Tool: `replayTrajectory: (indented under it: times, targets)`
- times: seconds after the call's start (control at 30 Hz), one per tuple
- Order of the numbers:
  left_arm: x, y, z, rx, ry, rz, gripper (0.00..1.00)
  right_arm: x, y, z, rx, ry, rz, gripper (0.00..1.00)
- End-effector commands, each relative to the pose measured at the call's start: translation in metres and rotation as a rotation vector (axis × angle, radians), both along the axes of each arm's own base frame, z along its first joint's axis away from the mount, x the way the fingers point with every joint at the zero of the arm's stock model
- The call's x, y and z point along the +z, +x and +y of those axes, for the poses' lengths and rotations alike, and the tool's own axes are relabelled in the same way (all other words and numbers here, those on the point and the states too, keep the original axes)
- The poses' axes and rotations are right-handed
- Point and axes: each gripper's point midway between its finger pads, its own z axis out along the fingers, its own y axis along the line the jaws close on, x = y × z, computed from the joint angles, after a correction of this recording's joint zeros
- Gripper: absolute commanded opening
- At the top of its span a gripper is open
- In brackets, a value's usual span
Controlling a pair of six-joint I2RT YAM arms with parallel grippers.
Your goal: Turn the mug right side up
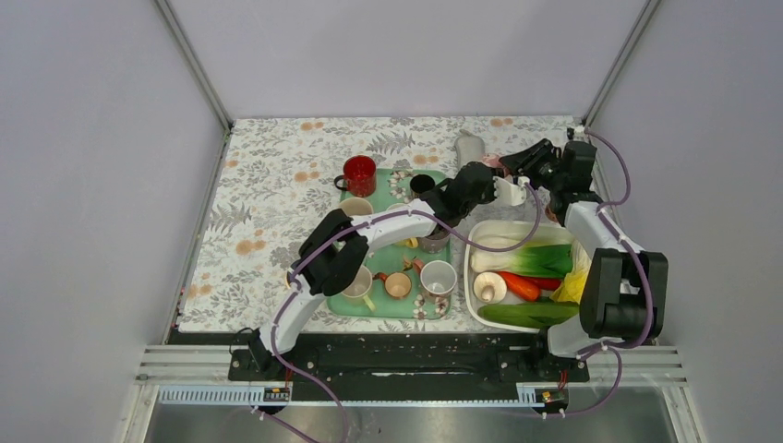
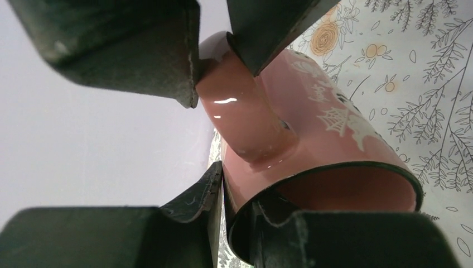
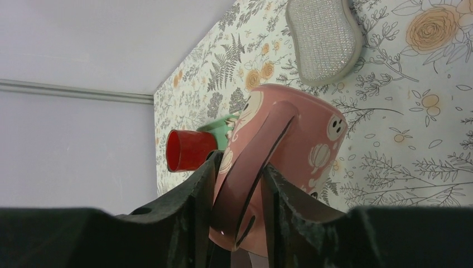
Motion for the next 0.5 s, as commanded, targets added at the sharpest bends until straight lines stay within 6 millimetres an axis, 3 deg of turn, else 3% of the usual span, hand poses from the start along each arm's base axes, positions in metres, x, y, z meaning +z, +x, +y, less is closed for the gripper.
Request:
replayTrajectory:
  times: [0.0, 0.07, 0.33, 0.47]
  targets:
    - [0.059, 0.023, 0.0, 0.007, -0.17, -0.159, 0.0, 0.019, -0.01, 0.035, 0.219, -0.006, -0.136, 0.5]
    - [0.054, 0.021, -0.001, -0.004, -0.142, -0.205, 0.0, 0.011, -0.011, 0.035, 0.22, 0.002, -0.117, 0.63]
    - [0.045, 0.018, -0.006, -0.028, -0.113, -0.201, 0.0, -0.01, -0.01, 0.025, 0.185, 0.005, -0.071, 0.67]
    - [0.038, 0.016, -0.008, -0.036, -0.111, -0.134, 0.0, -0.022, -0.012, 0.015, 0.163, -0.028, -0.044, 0.74]
